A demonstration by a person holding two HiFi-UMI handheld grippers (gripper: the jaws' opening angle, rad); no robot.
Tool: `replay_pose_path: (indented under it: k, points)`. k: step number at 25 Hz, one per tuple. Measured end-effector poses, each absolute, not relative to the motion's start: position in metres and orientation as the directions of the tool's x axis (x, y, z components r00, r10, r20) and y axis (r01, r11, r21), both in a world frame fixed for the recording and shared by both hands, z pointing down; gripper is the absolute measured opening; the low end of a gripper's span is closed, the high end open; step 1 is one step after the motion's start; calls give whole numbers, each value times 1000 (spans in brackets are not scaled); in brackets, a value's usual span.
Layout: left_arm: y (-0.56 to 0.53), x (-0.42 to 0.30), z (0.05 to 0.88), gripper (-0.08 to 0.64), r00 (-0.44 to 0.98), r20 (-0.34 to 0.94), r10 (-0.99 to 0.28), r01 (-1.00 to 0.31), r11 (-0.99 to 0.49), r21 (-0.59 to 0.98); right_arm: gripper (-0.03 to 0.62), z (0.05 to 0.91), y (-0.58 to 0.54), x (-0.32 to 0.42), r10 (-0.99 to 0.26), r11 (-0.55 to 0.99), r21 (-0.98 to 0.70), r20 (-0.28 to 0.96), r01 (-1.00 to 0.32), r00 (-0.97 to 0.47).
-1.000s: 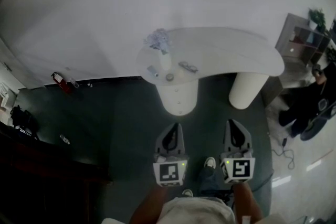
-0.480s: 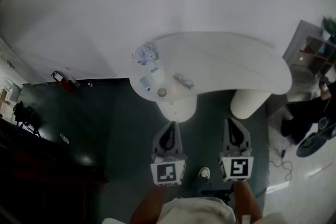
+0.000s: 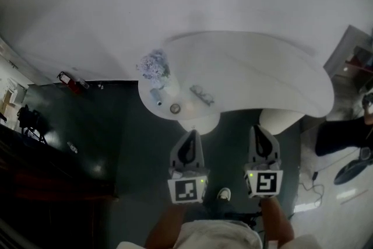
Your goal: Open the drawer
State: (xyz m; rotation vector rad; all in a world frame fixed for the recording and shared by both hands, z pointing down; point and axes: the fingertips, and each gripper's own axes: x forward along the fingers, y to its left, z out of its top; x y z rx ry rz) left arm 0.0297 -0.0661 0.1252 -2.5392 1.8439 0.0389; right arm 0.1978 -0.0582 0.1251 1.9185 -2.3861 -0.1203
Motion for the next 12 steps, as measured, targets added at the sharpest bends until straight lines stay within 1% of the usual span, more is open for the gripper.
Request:
replay_pose_path:
  k: [6, 12]
  points:
    - [-98, 12, 158, 3, 310, 10, -951, -951, -310, 12, 3, 161, -91, 174, -976, 219, 116, 36, -969, -216]
    - [-110, -6, 220, 3, 321, 78, -944, -947, -320, 18, 3, 217, -105, 144, -970, 240, 134, 56, -961, -235]
